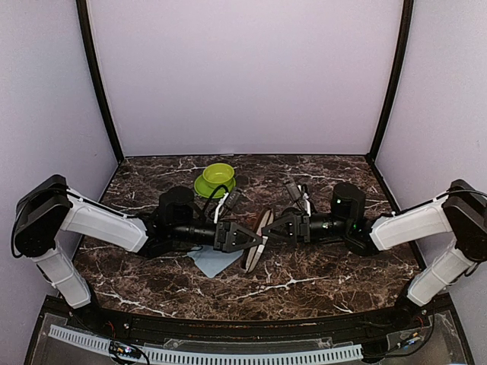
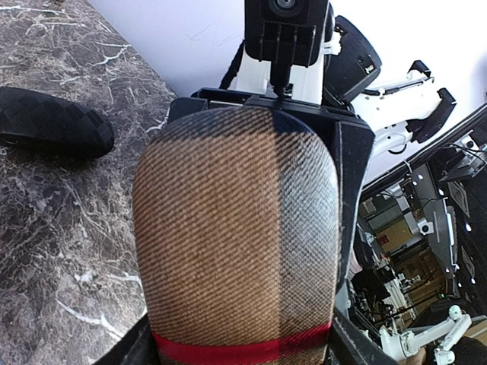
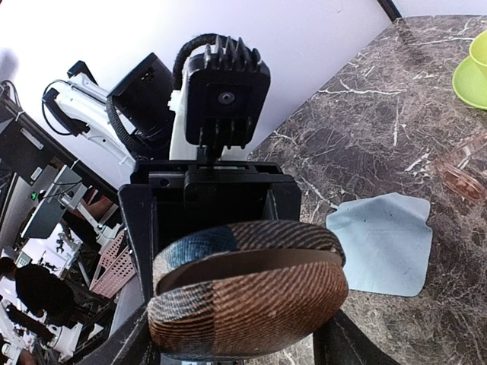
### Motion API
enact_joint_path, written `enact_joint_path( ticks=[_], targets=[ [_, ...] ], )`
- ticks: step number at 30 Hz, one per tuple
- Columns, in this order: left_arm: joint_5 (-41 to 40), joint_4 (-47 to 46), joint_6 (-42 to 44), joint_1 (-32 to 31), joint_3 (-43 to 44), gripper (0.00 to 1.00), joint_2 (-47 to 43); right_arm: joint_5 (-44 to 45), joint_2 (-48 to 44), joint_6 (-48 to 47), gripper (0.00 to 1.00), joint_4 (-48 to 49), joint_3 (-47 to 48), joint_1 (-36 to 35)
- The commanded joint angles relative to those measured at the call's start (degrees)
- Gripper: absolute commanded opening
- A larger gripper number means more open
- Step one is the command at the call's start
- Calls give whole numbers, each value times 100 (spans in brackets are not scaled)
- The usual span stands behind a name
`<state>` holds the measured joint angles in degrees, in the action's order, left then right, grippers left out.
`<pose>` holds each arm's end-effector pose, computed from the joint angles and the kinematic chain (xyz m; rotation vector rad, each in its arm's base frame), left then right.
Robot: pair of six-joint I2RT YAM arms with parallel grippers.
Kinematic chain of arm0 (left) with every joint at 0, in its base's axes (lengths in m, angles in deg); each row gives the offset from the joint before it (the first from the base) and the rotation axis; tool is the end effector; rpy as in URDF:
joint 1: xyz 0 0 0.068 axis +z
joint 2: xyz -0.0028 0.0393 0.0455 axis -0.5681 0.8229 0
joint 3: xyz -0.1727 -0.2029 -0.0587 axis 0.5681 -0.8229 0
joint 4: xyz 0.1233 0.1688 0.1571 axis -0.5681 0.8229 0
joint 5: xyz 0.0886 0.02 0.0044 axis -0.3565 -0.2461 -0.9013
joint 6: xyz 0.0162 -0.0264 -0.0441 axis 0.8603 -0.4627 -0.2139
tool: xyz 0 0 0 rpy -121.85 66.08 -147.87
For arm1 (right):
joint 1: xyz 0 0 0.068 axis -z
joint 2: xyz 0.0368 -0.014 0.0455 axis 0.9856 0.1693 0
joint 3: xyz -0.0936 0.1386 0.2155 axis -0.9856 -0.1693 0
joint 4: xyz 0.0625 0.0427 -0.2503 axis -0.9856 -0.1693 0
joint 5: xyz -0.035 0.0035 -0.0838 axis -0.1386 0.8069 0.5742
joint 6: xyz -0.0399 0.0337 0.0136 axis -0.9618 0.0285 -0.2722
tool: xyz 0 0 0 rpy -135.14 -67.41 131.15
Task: Organize the sunglasses
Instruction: Open the sunglasses case.
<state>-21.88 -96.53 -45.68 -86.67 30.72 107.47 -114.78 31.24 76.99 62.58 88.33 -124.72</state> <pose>0.1922 -0.2823 0.2101 0.7428 1.8661 -1.7305 0.1921 0.2234 0.2050 -0.7524 1.8136 1.6808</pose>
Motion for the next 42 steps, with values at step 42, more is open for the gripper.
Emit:
enact_joint_path(
  ticks=[42],
  targets=[
    [803, 106, 496, -81, 168, 0, -509, 1136, 846, -58, 32, -2339, 416, 553]
  ],
)
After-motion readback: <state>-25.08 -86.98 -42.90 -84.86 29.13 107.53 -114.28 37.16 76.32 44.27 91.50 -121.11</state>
